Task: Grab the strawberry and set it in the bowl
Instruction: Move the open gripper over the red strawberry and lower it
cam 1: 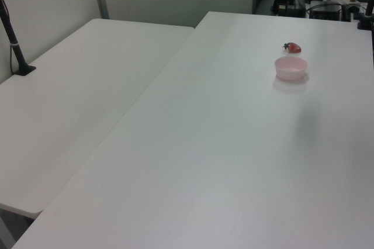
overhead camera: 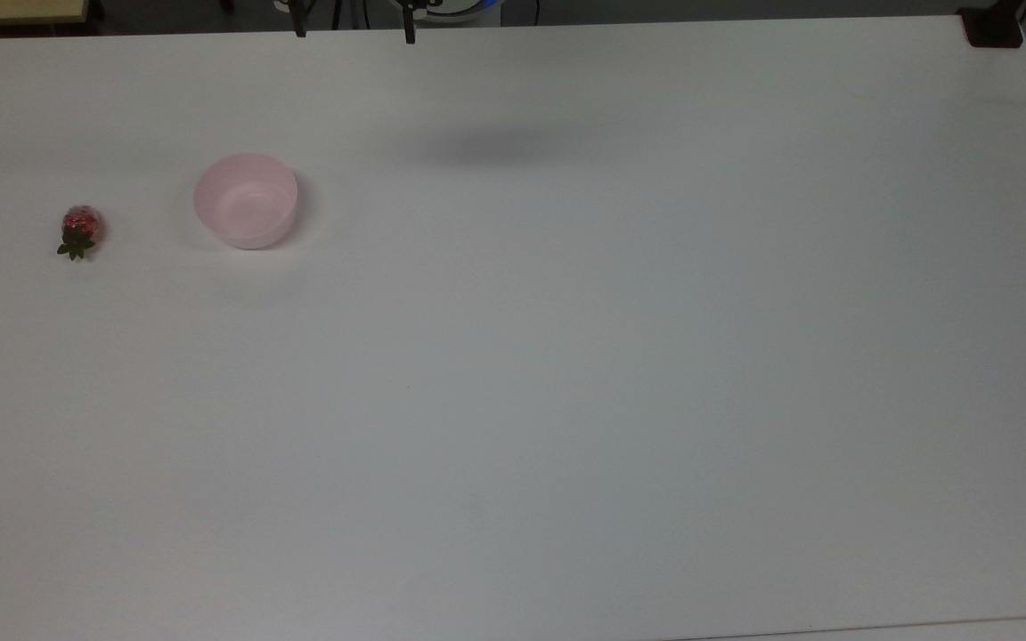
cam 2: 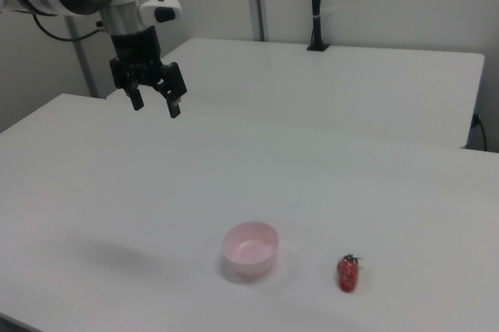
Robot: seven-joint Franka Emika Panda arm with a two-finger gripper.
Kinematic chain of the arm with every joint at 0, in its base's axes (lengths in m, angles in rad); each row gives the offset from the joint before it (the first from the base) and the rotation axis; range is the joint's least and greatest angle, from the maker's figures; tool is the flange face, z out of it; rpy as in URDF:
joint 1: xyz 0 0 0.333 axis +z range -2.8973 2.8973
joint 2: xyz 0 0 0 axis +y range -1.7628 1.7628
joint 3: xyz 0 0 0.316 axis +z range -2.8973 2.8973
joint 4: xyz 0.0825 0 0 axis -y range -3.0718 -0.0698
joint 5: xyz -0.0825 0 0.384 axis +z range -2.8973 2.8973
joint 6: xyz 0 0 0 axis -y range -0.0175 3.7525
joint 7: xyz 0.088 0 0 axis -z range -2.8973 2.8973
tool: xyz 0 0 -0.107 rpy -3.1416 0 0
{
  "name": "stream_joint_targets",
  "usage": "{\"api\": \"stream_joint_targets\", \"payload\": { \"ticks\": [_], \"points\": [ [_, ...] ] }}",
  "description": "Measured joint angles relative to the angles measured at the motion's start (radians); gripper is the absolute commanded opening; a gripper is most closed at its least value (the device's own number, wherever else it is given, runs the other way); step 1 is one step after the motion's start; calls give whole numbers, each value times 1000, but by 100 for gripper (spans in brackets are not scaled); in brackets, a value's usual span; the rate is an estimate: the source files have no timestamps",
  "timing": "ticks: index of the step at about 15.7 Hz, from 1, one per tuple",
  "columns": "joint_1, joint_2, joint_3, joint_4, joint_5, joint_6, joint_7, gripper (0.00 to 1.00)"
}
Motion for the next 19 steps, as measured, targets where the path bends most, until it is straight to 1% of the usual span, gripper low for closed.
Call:
{"api": "stream_joint_targets", "payload": {
  "ticks": [16, 17, 19],
  "points": [
    [-6, -4, -5, 0, -3, 0, -15, 100],
    [-12, -5, -13, 0, -6, 0, -51, 100],
    [-26, -5, -44, 0, -22, 0, -201, 100]
  ]
}}
